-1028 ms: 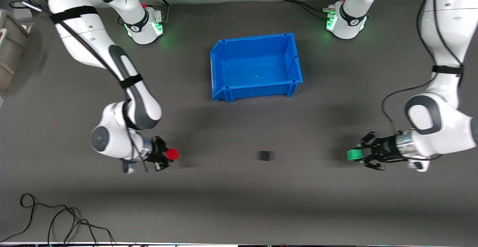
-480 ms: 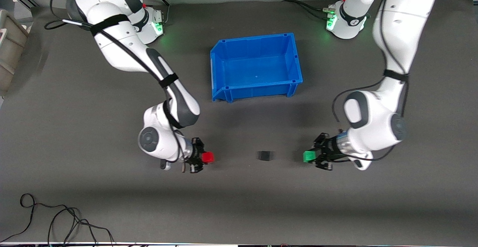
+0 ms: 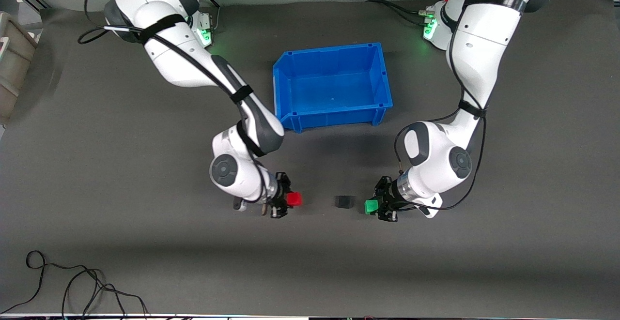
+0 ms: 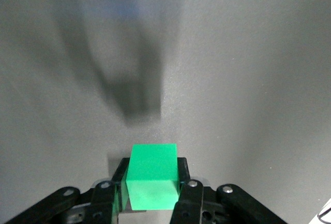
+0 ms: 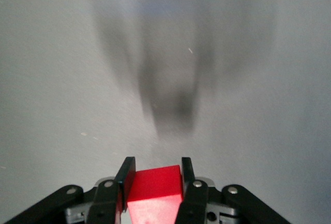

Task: Attach green and red cubes to black cube
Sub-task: 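Carry the red cube and green cube toward the black cube, then lower the red and green cubes against the black cube's sides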

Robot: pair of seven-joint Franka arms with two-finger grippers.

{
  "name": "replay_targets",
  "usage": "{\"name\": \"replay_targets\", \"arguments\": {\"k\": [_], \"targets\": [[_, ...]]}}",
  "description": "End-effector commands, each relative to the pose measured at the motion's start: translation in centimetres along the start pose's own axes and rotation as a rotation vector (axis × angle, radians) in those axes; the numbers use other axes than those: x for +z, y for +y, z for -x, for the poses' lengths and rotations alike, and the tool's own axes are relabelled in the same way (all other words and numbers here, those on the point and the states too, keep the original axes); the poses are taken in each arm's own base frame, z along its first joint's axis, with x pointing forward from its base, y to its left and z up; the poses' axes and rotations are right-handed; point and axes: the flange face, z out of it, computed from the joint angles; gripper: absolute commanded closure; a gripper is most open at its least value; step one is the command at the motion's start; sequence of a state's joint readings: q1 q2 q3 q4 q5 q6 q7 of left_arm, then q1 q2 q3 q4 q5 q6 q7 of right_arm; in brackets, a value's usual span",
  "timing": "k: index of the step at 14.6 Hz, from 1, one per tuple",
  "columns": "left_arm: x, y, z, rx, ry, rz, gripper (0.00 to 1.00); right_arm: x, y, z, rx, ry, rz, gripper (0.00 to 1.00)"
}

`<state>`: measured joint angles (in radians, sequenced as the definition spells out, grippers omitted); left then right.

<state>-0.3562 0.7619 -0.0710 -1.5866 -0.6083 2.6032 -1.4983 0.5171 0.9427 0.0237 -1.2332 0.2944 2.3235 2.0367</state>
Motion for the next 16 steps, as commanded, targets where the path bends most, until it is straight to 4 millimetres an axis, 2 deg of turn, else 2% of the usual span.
{"name": "replay_targets", "arguments": {"k": [1,5,8,12,16], "targets": [[2.3,-0.5,1.7,-0.008,0.006,0.006,1.0,1.1,0.6,1.8,0.024,0.029,-0.017,1.0],[3.7,-1.1,2.4,-0.014,0.009,-0.005,1.0,1.8,1.8,2.9,0.029,0.069,-0.03,1.0],[4.6,-1.7,2.7,-0.019,0.013,-0.015,1.0,2.6,1.9,2.8,0.054,0.074,-0.025,1.0],[4.9,-2.0,3.2,-0.019,0.018,-0.029,1.0,2.6,1.9,2.8,0.055,0.074,-0.025,1.0],[5.3,-3.3,5.6,-0.027,0.016,-0.045,1.0,2.7,1.7,2.4,0.062,0.076,-0.024,1.0]]}}
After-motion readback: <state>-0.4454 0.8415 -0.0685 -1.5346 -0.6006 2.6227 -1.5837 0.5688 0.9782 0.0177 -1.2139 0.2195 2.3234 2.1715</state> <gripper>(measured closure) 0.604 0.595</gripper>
